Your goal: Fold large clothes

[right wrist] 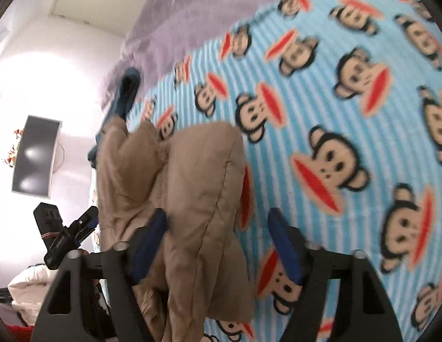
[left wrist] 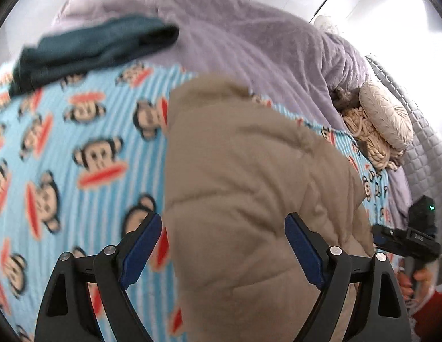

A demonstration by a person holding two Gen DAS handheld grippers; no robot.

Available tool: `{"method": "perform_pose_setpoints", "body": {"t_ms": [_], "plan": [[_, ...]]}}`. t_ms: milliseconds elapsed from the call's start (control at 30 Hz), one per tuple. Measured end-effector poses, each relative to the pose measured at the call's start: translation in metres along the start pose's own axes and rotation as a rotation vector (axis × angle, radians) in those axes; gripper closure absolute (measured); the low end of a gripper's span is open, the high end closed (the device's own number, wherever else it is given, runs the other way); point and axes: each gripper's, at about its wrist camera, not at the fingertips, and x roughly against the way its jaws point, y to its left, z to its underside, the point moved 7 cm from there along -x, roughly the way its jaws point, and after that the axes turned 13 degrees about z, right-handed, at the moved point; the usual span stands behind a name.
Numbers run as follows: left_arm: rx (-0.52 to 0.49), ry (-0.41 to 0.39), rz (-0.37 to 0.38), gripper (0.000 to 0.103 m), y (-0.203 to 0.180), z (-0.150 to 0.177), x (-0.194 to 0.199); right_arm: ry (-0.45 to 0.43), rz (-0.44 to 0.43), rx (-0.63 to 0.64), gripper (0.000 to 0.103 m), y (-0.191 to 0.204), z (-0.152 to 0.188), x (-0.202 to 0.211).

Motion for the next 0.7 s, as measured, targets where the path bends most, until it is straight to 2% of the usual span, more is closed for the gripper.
{"method": "perform_pose_setpoints", "body": {"t_ms": [33,100,133,167,200,267,333,367,467,567,700], "plan": [[-0.020,-0.010,-0.007,0.014,-0.003,-0.004,0.003,-0.007,-0.002,-0.003,0.063,0.004,0.000,0.006],[-0.069,-0.024,-0.022,0.014,-0.015,-0.015,0.004,-0.022,-0.003,0.010,0.072,0.006,-0.001,0.018],[-0.096,-0.024,-0.031,0.014,-0.023,-0.020,-0.001,-0.028,-0.004,0.027,0.073,-0.008,0.004,0.036],[-0.121,-0.023,-0.044,0.014,-0.031,-0.026,-0.008,-0.038,-0.006,0.062,0.073,0.005,0.008,0.039],[-0.136,-0.021,-0.052,0.014,-0.041,-0.033,-0.016,-0.043,-0.007,0.090,0.073,-0.003,0.029,0.055],[-0.162,-0.011,-0.063,0.014,-0.054,-0.039,-0.031,-0.056,0.001,0.161,0.074,0.022,0.047,0.061],[-0.181,0.037,-0.088,0.014,-0.064,-0.041,-0.060,-0.065,0.022,0.227,0.074,0.039,0.068,0.058],[-0.183,0.047,-0.112,0.014,-0.066,-0.039,-0.070,-0.063,0.045,0.250,0.074,0.035,0.085,0.063],[-0.249,0.093,-0.196,0.014,-0.074,-0.033,-0.106,-0.031,0.223,0.325,0.074,0.027,0.117,0.034],[-0.323,0.109,-0.239,0.014,-0.087,-0.022,-0.124,0.006,0.251,0.294,0.075,0.003,0.135,0.007],[-0.381,0.097,-0.280,0.014,-0.094,-0.011,-0.135,0.016,0.205,0.215,0.075,-0.021,0.138,-0.010]]}}
